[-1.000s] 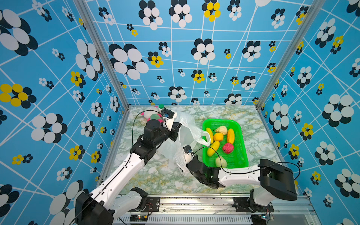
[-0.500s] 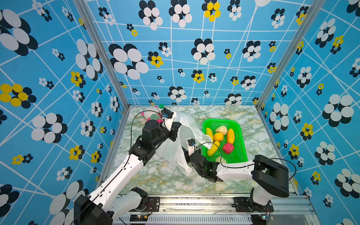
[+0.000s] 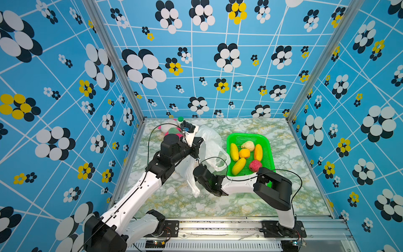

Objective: Untie the knot of the plastic bag and take out the fruit
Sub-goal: 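Move the right gripper back into the bag above the green-orange fruit, then lower the right gripper onto the green-orange fruit and close it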

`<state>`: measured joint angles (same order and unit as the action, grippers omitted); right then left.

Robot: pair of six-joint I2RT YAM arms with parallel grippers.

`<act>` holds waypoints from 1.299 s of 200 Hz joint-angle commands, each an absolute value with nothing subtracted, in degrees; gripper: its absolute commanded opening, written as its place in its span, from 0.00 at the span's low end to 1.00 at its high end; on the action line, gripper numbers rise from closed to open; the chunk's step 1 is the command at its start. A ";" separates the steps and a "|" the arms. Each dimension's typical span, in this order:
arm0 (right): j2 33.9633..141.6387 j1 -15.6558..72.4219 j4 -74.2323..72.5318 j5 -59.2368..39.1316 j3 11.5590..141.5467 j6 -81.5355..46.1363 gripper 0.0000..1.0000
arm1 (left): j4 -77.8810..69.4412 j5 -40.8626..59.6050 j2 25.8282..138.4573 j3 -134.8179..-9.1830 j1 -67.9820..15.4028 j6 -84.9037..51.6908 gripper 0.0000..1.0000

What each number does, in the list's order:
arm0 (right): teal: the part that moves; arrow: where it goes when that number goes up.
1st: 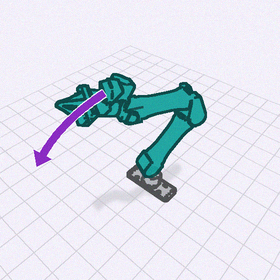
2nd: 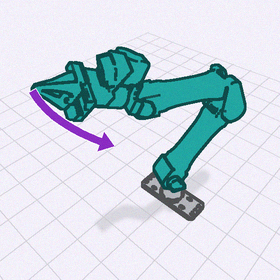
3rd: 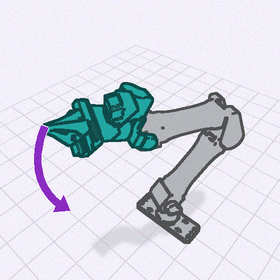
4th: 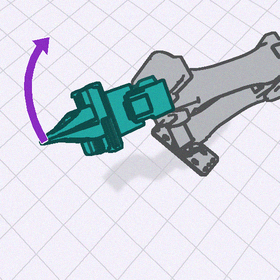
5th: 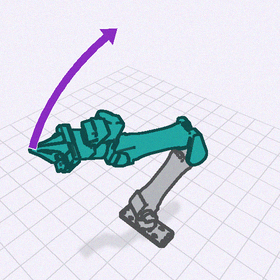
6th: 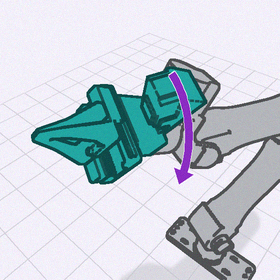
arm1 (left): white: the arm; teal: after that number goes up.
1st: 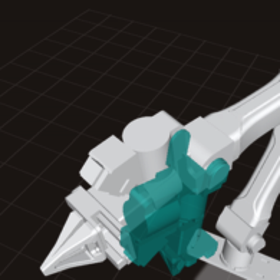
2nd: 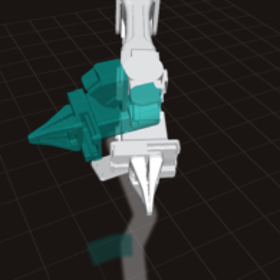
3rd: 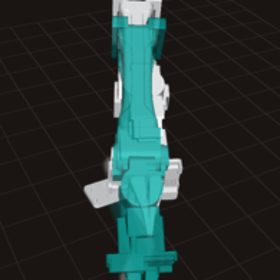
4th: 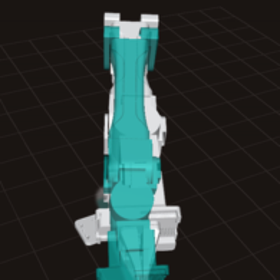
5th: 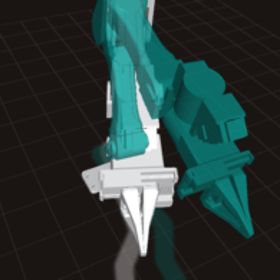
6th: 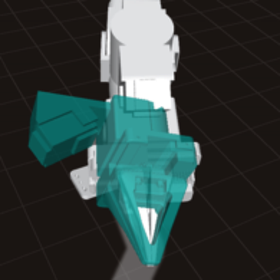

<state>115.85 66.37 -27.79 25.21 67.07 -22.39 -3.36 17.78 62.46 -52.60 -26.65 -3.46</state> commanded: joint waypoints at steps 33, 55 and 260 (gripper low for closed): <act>122.56 70.30 -15.42 21.93 78.69 -27.03 0.45 | -8.57 15.95 60.97 -50.51 -26.63 -3.39 0.00; 125.11 70.01 -9.77 25.47 82.62 -27.30 0.46 | -10.75 17.28 60.39 -48.60 -26.63 -3.38 0.00; 139.03 63.15 -9.01 20.71 97.62 -30.52 0.77 | -14.68 19.42 56.10 -42.54 -26.72 -2.64 0.00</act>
<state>135.41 63.68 -11.64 21.65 92.71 -30.89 -13.30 18.24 56.82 -42.35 -26.65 -3.01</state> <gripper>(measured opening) 0.763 0.042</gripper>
